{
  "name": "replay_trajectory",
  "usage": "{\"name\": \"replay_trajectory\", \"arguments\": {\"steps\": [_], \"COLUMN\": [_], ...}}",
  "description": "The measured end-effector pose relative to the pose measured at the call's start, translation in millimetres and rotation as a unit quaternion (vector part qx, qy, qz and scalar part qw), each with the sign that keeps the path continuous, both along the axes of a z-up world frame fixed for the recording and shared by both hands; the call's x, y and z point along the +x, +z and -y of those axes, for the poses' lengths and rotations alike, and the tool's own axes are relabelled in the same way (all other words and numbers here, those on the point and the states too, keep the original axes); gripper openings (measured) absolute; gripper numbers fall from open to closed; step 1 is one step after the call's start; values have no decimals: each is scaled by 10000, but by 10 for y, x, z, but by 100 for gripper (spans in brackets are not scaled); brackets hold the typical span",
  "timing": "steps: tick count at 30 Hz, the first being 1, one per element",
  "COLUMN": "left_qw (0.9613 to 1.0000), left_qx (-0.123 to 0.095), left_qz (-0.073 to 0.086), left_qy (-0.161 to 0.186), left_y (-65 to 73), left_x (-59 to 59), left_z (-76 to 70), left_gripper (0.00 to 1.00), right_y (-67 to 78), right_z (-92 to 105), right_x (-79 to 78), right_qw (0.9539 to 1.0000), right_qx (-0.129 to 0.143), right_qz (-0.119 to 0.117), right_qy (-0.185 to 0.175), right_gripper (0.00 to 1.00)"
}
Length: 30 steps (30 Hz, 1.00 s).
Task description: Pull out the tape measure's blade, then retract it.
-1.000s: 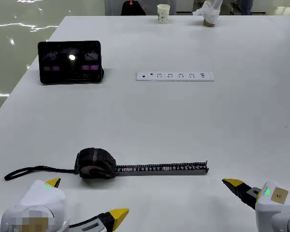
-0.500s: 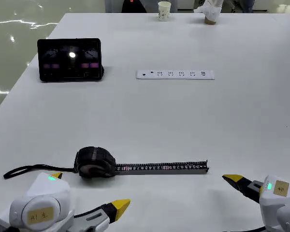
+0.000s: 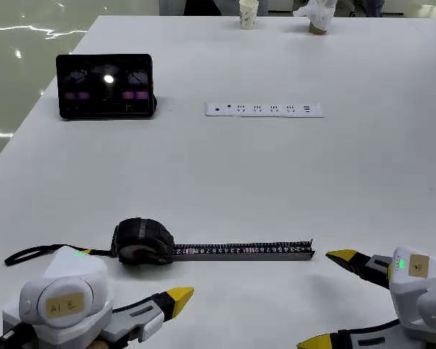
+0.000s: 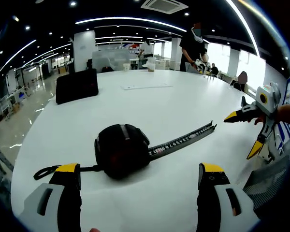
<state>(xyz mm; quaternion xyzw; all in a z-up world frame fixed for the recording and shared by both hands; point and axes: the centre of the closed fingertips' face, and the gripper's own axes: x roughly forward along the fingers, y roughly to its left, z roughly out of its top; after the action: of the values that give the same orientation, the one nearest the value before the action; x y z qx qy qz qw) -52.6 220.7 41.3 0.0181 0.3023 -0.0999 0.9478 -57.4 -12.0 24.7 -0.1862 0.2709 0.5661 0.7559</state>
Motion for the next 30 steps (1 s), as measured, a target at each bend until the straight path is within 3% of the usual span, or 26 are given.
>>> {"name": "replay_trajectory", "arguments": {"steps": [9,30], "left_qw": [10000,9995], "left_qx": [18,-172], "left_qz": [10,-34], "left_qy": [-3,258], "left_y": [9,-28], "left_x": [94,289], "left_z": [-8,-77], "left_gripper": [99,96], "right_y": [-14,-86], "right_z": [39,108], "right_x": [149,437], "right_qw": [9998,9982], "right_qx": [-79,-358], "right_qz": [130,187], "right_qy": [142,446], "right_gripper": [78,59]}}
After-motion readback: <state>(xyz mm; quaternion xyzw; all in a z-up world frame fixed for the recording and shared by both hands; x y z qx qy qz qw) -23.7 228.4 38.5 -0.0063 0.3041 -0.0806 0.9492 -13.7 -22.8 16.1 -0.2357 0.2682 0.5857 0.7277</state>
